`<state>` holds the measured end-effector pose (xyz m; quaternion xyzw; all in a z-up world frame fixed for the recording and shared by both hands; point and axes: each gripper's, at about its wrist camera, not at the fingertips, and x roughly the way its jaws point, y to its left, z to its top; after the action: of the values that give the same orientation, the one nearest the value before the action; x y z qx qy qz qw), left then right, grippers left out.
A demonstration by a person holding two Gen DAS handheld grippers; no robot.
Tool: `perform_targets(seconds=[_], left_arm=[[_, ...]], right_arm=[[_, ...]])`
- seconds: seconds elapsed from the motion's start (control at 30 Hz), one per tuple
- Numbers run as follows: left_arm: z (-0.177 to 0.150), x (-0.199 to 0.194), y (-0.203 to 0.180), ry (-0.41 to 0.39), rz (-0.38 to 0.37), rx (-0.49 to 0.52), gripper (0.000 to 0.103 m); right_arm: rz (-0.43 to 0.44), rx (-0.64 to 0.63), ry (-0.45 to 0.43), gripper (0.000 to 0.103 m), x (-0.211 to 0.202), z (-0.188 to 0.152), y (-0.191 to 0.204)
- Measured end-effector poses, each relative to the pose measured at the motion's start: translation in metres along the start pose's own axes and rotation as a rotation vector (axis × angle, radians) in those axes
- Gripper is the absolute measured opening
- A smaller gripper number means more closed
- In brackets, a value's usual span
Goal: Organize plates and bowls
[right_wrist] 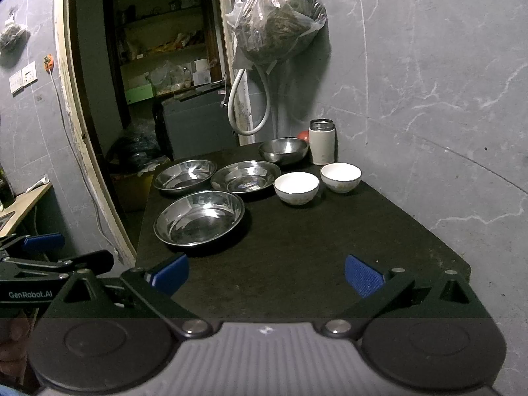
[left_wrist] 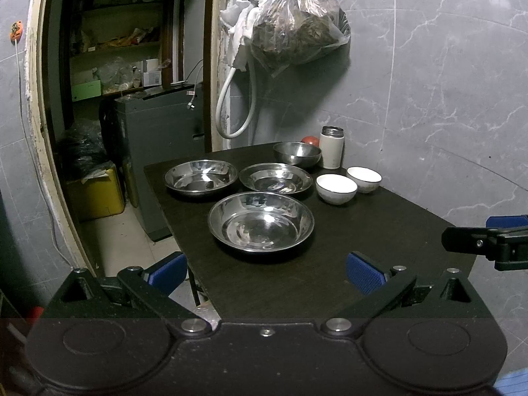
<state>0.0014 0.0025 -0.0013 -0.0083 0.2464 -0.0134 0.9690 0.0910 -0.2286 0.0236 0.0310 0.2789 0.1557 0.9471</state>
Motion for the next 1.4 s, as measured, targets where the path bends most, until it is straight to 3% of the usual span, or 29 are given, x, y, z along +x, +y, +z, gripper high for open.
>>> perform_targets(seconds=[1.4], left_arm=[[-0.0018, 0.0036, 0.0002, 0.006, 0.003, 0.002, 0.102]], right_arm=[[0.000, 0.003, 0.008, 0.103, 0.0004, -0.0020, 0.0008]])
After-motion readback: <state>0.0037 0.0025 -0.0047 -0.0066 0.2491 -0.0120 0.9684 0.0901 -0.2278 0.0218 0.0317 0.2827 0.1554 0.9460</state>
